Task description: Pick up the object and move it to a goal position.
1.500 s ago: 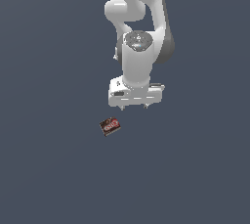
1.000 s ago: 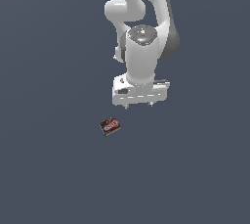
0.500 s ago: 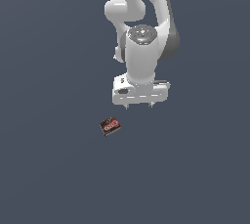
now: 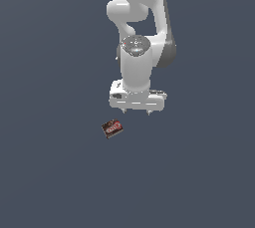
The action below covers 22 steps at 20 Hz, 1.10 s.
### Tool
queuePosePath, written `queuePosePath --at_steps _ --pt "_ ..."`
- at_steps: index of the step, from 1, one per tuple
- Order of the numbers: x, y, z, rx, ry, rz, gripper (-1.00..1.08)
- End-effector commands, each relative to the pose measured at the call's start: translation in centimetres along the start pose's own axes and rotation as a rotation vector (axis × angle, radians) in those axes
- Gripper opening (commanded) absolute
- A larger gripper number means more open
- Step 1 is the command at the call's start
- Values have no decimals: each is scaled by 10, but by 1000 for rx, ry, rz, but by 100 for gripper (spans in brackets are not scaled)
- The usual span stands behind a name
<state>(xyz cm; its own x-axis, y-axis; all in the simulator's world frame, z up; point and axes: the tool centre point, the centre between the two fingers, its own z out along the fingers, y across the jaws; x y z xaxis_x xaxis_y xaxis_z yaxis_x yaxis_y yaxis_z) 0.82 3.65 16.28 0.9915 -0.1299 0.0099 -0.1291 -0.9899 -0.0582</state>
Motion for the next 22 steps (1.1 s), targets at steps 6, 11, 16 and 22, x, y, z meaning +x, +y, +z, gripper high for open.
queuePosePath --at_steps 6,11,16,22 --pt "7 29 26 -7 -4 246 100" --pt "10 51 43 -17 -4 420 100" --pt "13 73 60 -29 0 593 100" --pt "15 96 77 -44 7 762 100"
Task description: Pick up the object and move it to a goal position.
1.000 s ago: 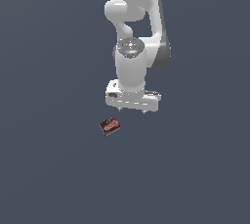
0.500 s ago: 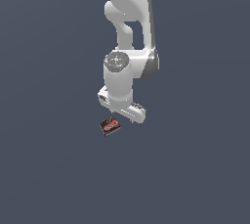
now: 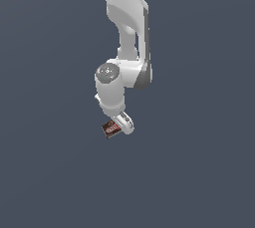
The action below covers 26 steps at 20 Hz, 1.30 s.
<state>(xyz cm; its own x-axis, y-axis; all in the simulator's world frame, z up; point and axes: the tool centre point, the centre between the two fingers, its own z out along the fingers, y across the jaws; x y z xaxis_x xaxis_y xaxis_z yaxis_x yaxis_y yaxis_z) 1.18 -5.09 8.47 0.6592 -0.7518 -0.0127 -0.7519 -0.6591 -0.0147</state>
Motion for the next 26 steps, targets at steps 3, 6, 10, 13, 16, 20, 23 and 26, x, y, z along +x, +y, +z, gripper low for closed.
queuePosePath --at_steps 3,6,10,13,16,20,23,26 --pt "9 9 10 -7 7 101 100" --pt "13 14 14 -10 10 146 100" --pt "17 17 18 -13 13 181 100" --pt "17 18 18 -13 14 189 100" --pt "17 18 20 -13 13 183 100" --pt "17 18 32 -13 14 185 100" --pt "17 19 48 -13 14 187 100" --pt "17 20 61 -13 14 188 100"
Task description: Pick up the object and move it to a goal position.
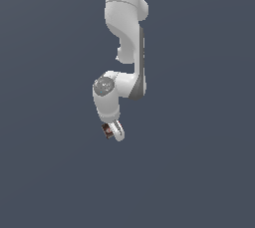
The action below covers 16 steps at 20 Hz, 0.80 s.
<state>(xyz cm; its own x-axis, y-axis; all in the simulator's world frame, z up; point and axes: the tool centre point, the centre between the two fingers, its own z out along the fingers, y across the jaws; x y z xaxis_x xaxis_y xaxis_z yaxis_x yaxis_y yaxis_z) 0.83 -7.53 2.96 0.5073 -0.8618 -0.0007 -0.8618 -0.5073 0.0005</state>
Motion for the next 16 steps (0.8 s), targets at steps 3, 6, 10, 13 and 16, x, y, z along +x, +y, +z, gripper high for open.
queuePosePath --at_steps 3,6,10,13,16 --pt "0 -1 13 1 0 1 100" --pt "1 -1 14 1 0 1 -100" --pt "1 -1 14 1 0 1 -100" --pt "1 -1 14 1 0 1 -100" --pt "0 -2 13 1 1 0 -100"
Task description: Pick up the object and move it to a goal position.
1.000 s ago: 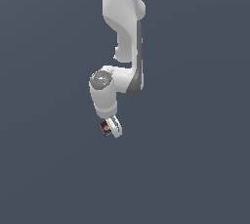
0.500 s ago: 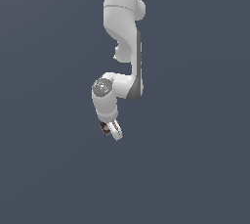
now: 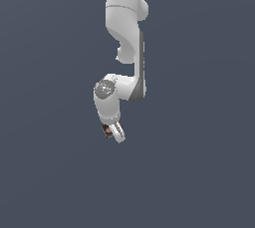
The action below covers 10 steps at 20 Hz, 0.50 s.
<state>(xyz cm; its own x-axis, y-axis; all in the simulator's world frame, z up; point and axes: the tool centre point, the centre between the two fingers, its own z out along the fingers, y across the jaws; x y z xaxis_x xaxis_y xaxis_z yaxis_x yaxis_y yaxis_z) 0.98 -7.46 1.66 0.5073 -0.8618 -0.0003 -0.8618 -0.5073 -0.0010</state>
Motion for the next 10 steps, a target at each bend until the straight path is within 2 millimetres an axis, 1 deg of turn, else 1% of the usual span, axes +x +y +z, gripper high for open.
queuePosePath --at_steps 1,6,10 --pt "0 0 0 0 0 0 -100" --pt "-5 2 -3 0 0 0 -100" --pt "-15 6 -10 0 0 0 -100"
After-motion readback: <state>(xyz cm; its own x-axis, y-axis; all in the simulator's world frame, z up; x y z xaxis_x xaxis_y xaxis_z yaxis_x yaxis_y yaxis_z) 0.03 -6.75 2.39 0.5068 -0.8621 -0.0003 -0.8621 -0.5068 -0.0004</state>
